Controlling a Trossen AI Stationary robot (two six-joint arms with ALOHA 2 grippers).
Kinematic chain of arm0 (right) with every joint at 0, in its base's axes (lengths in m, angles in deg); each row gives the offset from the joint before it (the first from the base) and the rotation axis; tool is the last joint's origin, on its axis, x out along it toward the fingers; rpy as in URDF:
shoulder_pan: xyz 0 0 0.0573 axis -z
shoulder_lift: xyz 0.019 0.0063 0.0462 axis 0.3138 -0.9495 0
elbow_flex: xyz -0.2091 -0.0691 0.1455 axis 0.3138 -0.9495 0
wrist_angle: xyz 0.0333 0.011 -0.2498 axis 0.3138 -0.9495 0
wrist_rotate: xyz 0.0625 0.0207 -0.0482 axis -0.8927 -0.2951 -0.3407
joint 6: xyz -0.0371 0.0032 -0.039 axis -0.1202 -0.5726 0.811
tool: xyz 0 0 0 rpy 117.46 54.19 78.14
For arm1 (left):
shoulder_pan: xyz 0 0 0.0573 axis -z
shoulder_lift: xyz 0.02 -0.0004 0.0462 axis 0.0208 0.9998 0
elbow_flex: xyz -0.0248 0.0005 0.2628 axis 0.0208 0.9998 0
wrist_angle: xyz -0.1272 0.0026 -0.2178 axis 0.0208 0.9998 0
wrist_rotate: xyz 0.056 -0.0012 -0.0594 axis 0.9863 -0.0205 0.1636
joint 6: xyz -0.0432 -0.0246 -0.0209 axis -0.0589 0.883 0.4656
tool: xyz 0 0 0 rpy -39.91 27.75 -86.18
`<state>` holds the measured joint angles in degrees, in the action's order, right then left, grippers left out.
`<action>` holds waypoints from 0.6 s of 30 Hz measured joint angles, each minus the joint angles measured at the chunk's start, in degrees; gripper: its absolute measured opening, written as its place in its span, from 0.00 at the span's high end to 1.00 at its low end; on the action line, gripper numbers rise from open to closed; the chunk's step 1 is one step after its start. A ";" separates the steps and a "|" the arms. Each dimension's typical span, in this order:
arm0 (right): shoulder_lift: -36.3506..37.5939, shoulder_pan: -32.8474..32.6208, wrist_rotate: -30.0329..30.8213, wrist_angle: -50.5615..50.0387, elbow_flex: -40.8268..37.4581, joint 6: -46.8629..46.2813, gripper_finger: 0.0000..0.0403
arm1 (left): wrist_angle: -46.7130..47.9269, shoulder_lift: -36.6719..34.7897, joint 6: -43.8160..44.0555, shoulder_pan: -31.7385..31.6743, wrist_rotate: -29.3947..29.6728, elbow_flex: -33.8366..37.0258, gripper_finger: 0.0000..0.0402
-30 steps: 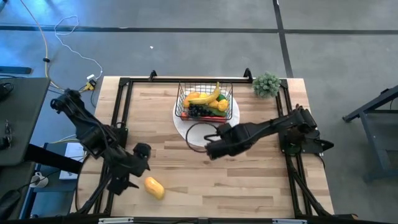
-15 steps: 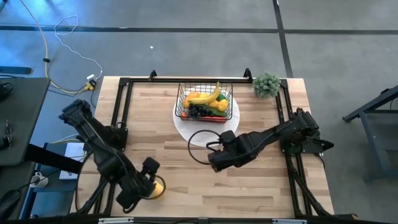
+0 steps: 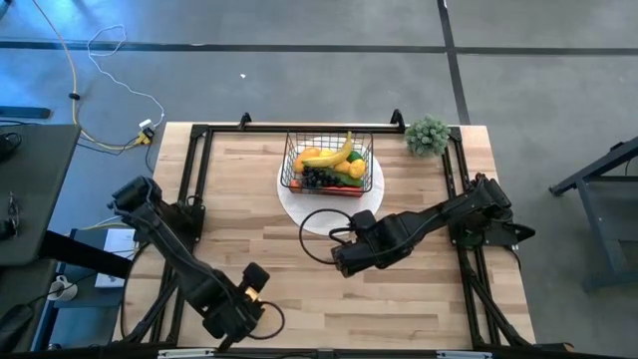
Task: Build produce basket
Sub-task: Put the yellow mango into the wire basket
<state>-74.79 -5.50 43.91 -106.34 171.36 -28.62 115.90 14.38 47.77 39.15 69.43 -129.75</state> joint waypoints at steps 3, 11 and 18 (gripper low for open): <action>0.00 0.00 0.02 0.02 0.00 -0.02 0.41 | -3.17 0.80 -0.60 0.00 -0.06 2.87 0.16; 0.00 0.00 0.02 0.13 0.00 0.02 0.41 | -9.08 0.80 -0.51 -0.67 -2.45 11.66 0.16; 0.00 0.00 0.02 0.13 0.00 0.04 0.41 | -13.71 0.80 -0.45 -0.78 -3.74 16.25 0.16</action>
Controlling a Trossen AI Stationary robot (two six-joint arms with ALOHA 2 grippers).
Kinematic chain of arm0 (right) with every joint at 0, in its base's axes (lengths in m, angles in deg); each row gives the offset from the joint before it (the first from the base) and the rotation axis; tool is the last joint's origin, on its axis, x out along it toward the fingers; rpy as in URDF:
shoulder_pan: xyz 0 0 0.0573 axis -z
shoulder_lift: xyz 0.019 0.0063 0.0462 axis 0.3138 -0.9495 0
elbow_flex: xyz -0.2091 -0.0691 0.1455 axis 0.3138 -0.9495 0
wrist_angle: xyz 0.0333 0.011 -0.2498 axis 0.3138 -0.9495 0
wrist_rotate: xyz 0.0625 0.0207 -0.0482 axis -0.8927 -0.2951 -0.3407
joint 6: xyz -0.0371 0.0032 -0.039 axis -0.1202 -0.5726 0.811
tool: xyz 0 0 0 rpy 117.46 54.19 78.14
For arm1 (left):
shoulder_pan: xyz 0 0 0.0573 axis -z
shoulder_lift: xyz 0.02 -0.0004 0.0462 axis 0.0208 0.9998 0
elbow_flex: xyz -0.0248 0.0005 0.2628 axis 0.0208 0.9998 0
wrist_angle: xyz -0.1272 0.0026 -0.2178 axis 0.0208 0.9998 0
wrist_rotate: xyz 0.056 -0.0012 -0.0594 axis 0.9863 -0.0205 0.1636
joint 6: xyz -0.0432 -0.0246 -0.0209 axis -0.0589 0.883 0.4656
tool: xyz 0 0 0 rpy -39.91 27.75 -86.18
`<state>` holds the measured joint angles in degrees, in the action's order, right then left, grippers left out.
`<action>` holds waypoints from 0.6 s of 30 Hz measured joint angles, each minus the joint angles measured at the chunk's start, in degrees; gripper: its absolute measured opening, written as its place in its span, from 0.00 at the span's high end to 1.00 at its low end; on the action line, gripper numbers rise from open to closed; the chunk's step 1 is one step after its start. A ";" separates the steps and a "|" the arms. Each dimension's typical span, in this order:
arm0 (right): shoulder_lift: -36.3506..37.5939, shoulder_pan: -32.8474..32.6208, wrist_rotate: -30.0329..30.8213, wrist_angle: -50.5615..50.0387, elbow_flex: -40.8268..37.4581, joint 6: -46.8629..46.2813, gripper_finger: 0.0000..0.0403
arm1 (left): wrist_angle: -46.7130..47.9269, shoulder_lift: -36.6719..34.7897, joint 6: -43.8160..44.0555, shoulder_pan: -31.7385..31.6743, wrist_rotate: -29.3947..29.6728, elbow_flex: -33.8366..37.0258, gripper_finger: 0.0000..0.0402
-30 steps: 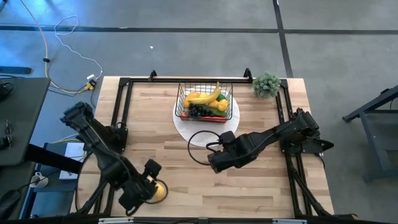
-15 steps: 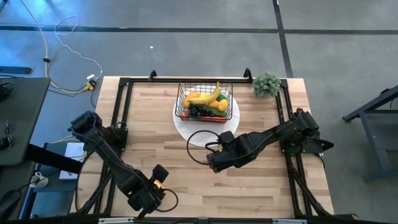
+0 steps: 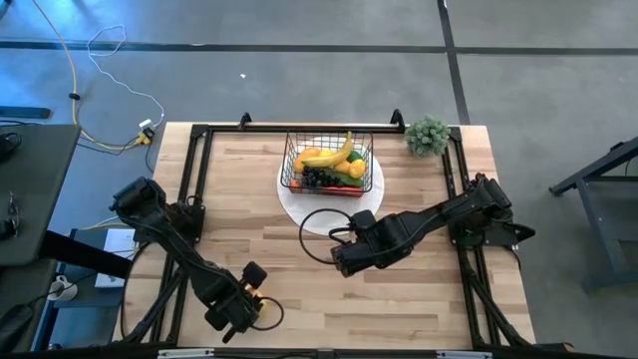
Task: Build produce basket
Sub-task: Put the yellow mango into the wire basket
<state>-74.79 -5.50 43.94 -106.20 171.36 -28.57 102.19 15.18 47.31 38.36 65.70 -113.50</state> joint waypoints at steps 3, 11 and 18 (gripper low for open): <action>0.00 0.00 0.00 0.02 0.00 -0.21 0.41 | -2.33 0.00 0.02 -0.42 -0.88 1.90 0.16; 0.00 0.00 0.00 0.02 0.00 -1.19 0.41 | -4.24 -0.01 0.20 -1.81 -1.08 5.41 0.25; 0.00 0.00 1.67 -0.10 0.00 -2.45 0.41 | -4.40 -0.61 -1.23 -2.10 -1.93 6.19 0.42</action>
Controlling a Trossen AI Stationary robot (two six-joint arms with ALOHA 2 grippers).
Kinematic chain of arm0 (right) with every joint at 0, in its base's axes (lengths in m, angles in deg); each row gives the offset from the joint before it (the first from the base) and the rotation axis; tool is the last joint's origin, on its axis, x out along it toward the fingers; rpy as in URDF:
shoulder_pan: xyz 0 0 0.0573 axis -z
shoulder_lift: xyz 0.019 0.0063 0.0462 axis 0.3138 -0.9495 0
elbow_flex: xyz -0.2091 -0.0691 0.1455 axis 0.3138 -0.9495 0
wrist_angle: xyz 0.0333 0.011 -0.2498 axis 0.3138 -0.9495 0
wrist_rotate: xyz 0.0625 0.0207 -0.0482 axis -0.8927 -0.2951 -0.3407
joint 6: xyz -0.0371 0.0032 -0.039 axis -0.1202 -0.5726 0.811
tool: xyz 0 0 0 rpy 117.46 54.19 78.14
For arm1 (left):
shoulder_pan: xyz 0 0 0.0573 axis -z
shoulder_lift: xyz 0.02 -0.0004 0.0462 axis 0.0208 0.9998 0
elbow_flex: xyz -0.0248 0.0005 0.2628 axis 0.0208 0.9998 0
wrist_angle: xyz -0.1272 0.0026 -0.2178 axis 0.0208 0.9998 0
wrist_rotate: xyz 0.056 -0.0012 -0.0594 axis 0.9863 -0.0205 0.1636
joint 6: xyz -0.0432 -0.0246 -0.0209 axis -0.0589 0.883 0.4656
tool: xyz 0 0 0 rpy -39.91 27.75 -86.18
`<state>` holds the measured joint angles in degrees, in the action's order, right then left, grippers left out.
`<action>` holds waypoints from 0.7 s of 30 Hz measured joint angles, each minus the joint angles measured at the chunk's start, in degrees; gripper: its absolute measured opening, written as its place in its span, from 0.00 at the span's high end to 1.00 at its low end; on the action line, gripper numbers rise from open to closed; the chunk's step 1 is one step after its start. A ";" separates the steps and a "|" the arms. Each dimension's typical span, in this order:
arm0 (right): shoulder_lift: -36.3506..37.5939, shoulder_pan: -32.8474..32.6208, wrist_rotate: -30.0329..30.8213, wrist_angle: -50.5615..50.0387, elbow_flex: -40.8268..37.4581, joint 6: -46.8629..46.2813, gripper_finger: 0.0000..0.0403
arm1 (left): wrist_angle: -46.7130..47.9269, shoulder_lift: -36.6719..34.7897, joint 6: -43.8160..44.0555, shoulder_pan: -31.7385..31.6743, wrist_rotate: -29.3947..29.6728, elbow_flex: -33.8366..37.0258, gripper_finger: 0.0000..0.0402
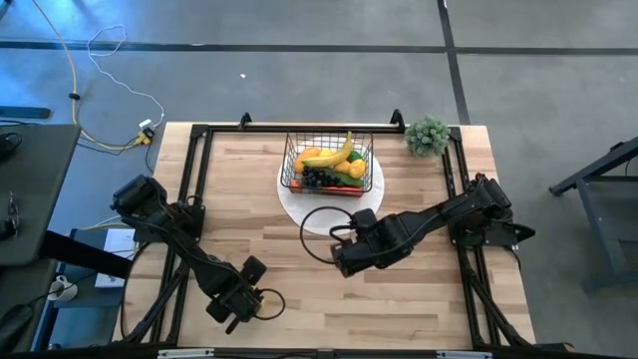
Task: Build produce basket
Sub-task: Put the yellow mango into the wire basket
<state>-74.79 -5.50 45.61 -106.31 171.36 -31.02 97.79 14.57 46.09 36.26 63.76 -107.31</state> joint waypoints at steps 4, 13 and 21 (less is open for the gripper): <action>0.00 0.21 2.32 -0.97 0.00 -1.54 0.41 | 0.55 -1.45 -1.19 -0.59 0.00 0.11 0.43; 0.00 2.35 10.53 -3.95 0.00 -6.04 0.41 | 0.84 -9.03 -1.76 -5.74 2.39 0.08 0.43; 0.00 8.32 12.39 -4.77 -0.02 3.24 0.41 | 0.89 -17.29 -2.35 -16.41 7.69 0.06 0.43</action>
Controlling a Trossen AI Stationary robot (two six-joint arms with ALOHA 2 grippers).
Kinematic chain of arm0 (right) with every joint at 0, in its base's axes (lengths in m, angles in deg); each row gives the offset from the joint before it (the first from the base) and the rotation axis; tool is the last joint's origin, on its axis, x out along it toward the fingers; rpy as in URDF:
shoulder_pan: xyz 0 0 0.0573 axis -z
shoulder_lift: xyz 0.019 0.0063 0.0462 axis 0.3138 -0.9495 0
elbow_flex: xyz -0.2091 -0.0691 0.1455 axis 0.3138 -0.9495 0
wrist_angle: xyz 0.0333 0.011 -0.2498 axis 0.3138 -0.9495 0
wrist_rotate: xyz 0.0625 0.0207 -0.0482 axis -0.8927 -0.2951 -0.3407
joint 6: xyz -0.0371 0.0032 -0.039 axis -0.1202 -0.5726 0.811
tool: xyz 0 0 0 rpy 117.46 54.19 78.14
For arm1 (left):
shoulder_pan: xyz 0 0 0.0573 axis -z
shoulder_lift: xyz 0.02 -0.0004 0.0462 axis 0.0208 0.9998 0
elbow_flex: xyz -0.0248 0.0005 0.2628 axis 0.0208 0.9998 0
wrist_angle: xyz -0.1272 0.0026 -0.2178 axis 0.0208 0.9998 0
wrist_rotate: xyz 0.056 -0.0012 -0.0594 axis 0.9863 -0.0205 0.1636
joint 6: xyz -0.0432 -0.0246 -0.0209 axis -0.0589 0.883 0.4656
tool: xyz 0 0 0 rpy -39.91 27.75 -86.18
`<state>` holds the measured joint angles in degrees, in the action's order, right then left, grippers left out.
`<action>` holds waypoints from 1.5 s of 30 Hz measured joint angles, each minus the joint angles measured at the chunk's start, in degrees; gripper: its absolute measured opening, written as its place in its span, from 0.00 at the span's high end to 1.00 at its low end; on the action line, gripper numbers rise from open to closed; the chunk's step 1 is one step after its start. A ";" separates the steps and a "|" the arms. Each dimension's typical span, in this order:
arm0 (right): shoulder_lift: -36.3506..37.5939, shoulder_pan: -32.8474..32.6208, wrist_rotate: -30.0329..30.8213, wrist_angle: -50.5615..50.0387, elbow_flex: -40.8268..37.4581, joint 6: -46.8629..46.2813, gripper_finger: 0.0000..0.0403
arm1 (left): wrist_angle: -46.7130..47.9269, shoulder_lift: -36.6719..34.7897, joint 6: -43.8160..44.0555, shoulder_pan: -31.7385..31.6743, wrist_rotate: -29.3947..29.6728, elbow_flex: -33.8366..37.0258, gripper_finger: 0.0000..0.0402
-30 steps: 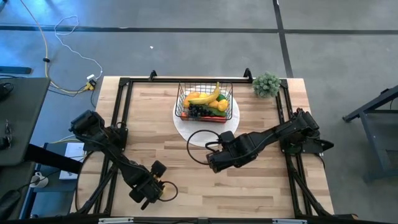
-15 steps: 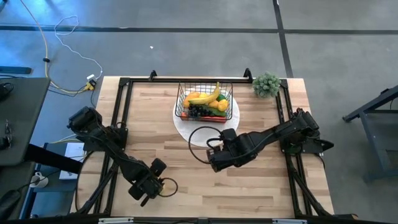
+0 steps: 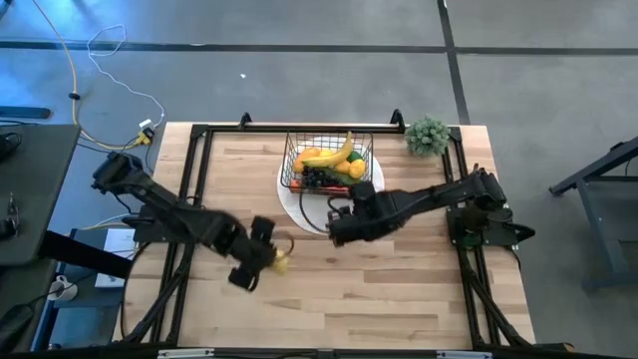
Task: Build produce basket
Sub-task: Put the yellow mango into the wire basket
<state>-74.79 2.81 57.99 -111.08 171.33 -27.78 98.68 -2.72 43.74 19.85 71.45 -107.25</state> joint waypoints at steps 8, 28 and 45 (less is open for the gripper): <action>2.73 7.95 2.81 2.92 -0.04 13.72 0.41 | -0.18 -5.90 -0.03 -15.30 3.31 0.00 0.43; 6.78 24.70 -0.69 16.03 -0.04 47.56 0.41 | -17.08 -7.94 -5.30 -42.97 2.68 -4.88 0.43; 6.78 37.40 -4.05 16.94 -0.04 52.32 0.41 | -31.91 4.20 -6.48 -55.17 -6.69 -4.92 0.40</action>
<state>-68.02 40.21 53.95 -94.14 171.29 24.54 66.77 1.49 37.26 -35.33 64.77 -112.17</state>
